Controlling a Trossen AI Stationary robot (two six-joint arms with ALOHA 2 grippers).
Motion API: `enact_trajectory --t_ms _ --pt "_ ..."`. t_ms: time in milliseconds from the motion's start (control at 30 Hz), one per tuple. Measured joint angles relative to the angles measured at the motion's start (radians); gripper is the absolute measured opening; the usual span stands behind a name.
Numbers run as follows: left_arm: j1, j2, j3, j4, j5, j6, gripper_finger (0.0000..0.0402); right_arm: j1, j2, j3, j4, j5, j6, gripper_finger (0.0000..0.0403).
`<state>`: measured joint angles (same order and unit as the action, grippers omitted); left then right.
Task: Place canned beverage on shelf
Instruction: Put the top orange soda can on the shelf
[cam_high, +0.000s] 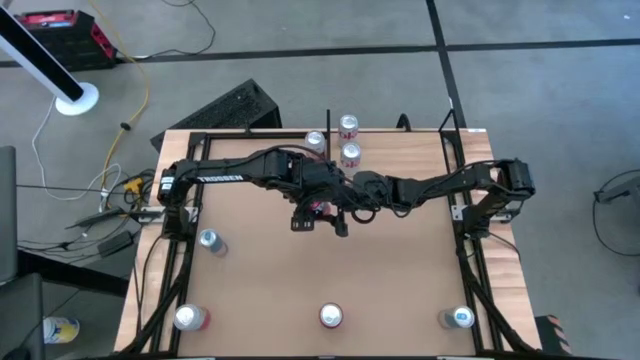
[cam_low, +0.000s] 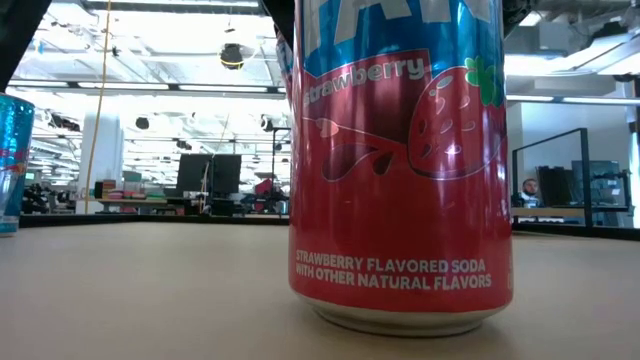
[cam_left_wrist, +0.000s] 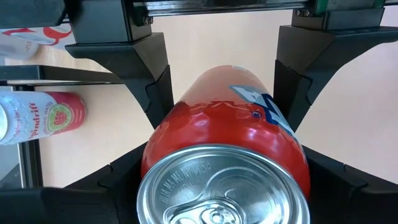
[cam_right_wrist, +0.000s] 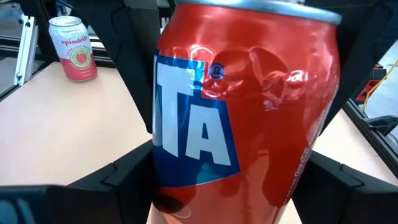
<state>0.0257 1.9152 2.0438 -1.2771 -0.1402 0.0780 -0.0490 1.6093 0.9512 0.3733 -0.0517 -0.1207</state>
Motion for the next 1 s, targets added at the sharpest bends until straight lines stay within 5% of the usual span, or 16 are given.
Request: enact_trajectory --t_ms 633,767,900,1000 --pt "0.000 0.000 0.000 0.000 0.003 0.001 0.0289 -0.006 -0.001 0.000 -0.001 0.000 0.011 0.0319" --pt "0.000 0.000 0.000 0.005 0.003 0.005 0.0289 -0.006 -0.001 0.000 0.002 -0.003 0.024 0.0378" --pt "0.000 0.000 0.000 0.008 0.001 0.005 0.0289 -0.007 -0.002 0.000 0.003 -0.006 0.021 0.0320" --pt "0.000 0.000 0.000 0.008 0.000 0.004 0.0289 -0.012 -0.002 0.000 0.000 -0.007 0.019 0.0318"
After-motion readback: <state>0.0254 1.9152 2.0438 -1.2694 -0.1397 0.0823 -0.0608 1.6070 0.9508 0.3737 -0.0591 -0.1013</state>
